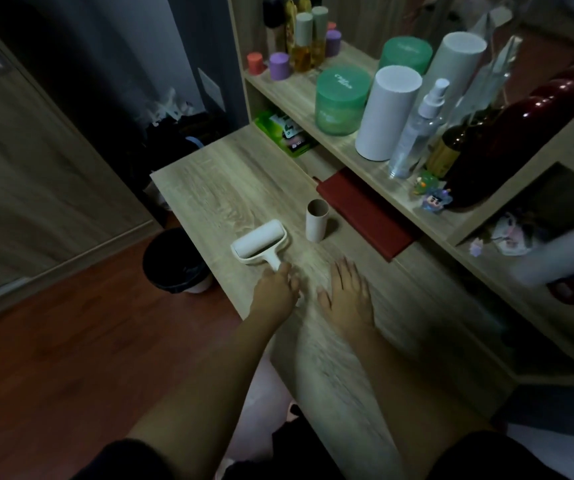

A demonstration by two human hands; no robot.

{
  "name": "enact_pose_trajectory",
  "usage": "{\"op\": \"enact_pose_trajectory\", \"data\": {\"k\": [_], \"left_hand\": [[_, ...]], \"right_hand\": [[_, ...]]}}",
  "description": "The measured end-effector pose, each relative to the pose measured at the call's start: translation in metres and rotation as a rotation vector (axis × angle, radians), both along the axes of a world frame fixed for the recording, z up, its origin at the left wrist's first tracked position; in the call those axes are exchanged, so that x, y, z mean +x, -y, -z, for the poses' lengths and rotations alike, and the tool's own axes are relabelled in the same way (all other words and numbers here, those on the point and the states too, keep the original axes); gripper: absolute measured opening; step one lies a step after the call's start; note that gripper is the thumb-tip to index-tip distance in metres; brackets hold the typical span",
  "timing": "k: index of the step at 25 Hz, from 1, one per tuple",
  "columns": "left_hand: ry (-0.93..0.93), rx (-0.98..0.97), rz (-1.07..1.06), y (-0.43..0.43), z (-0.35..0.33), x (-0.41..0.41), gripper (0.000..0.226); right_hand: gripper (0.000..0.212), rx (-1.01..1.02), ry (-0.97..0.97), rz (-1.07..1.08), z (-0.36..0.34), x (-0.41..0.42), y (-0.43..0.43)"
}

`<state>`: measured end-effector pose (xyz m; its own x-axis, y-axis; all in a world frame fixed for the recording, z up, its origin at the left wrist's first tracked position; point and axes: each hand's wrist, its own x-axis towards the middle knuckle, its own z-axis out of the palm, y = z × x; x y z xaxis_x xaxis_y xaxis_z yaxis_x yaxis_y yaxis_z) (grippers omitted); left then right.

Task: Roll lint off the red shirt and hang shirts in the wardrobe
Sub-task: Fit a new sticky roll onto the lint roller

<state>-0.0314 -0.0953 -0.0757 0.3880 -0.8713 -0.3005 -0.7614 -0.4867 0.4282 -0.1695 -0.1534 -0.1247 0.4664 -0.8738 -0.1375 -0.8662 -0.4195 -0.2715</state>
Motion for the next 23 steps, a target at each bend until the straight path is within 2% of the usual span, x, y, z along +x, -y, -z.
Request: {"op": "enact_pose_trajectory", "data": {"k": [5,10,14,16,18,19,21,23], "left_hand": [[-0.16,-0.197,-0.319,-0.001,0.005,-0.014,0.019],[-0.319,-0.266,-0.448,-0.01,0.007,-0.02,0.006],[-0.4,-0.318,-0.508,-0.03,0.007,-0.02,0.006],[-0.384,-0.316,-0.484,-0.044,0.003,-0.018,0.021],[-0.347,-0.32,-0.485,-0.056,-0.002,-0.017,0.037],[-0.323,-0.325,-0.469,-0.06,-0.004,-0.017,0.041],[-0.276,-0.32,-0.394,-0.066,-0.007,-0.018,0.043],[-0.259,-0.307,-0.31,-0.067,-0.01,-0.023,0.041]], "right_hand": [[0.063,-0.093,0.035,0.02,0.006,-0.002,-0.001],[0.063,-0.107,0.066,0.029,0.01,-0.001,-0.002],[0.064,-0.062,0.048,0.033,0.01,-0.001,-0.003],[0.064,-0.05,0.051,0.025,0.009,-0.001,-0.004],[0.058,0.011,0.161,0.061,0.002,0.0,-0.001],[0.052,0.093,0.275,0.124,-0.005,0.002,0.002],[0.041,0.297,0.562,0.362,-0.024,0.01,0.006],[0.047,0.417,0.732,0.524,-0.046,0.021,0.004]]}}
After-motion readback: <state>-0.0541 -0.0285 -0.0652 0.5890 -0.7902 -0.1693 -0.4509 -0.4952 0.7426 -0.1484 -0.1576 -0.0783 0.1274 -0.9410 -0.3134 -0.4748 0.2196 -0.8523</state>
